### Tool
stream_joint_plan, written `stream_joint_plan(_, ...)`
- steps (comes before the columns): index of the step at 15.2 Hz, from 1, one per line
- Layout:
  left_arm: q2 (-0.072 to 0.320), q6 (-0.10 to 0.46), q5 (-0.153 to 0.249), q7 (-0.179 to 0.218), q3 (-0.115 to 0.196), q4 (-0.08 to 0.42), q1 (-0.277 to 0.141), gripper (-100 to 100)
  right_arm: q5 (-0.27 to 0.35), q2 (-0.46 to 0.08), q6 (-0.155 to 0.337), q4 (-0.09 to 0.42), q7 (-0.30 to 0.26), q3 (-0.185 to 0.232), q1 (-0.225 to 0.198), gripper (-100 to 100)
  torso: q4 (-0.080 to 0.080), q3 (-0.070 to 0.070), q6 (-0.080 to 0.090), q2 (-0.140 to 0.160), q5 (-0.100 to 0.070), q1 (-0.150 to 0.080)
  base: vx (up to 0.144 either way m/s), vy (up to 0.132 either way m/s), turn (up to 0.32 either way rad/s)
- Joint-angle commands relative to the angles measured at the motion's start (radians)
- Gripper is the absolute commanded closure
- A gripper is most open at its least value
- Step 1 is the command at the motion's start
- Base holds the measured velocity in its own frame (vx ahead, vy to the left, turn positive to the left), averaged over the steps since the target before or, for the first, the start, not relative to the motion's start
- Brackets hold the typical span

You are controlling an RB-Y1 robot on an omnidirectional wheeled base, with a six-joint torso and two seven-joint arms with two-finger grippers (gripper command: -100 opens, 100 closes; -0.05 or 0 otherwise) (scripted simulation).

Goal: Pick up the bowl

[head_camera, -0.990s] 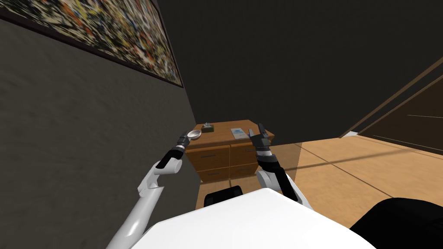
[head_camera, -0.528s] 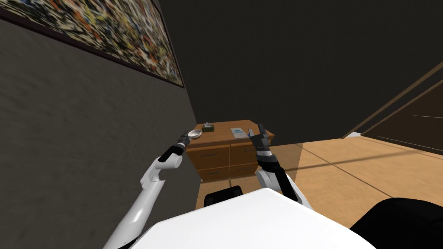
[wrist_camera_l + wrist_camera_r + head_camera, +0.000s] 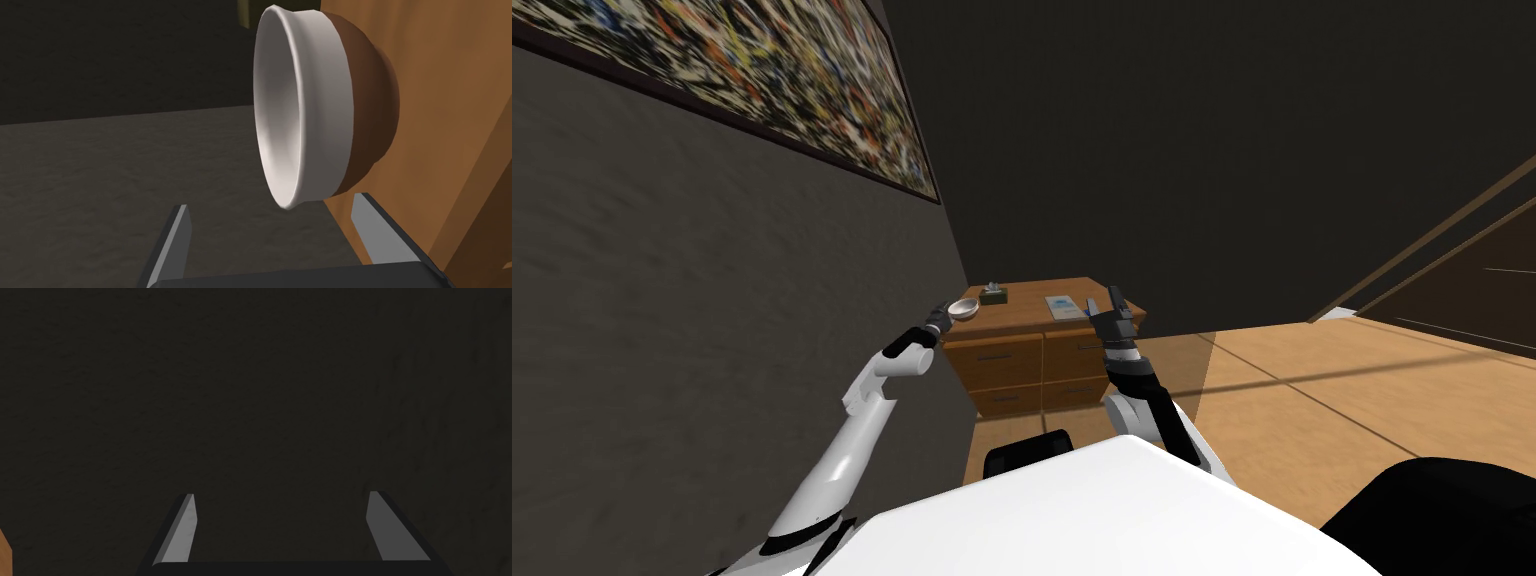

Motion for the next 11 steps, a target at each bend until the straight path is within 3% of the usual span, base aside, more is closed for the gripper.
stream_joint_plan(1,0.013,0.050,0.019,0.028,0.003,0.039,-0.050,-100,0.000,0.000,0.000,0.000,0.000,0.000,0.000,0,0.000,0.000,0.000,0.000,0.000,0.000,-0.012,-0.012,0.036)
stream_joint_plan(4,0.013,0.102,0.019,0.028,0.003,0.039,-0.059,-100,0.000,0.000,0.000,0.000,0.000,0.000,0.000,0,0.000,0.000,0.000,0.000,0.000,0.000,-0.011,-0.015,0.014)
stream_joint_plan(5,0.025,0.129,0.038,0.055,0.005,0.075,-0.107,-100,0.000,0.000,0.000,0.000,0.000,0.000,0.000,0,0.000,0.000,0.000,0.000,0.000,0.000,-0.010,-0.013,0.030)
stream_joint_plan(8,0.025,0.183,0.038,0.055,0.005,0.075,-0.110,-100,0.000,0.000,0.000,0.000,0.000,0.000,0.000,0,0.000,0.000,0.000,0.000,0.000,0.000,-0.007,-0.013,0.013)
stream_joint_plan(9,0.036,0.209,0.057,0.082,0.007,0.111,-0.159,-100,0.000,0.000,0.000,0.000,0.000,0.000,0.000,0,0.000,0.000,0.000,-0.001,0.000,0.000,-0.005,-0.014,0.026)
stream_joint_plan(11,0.036,0.249,0.057,0.082,0.007,0.111,-0.162,-100,0.000,0.000,0.000,0.000,0.000,0.000,0.000,0,0.000,0.000,0.000,-0.001,0.000,-0.001,-0.005,-0.017,0.020)
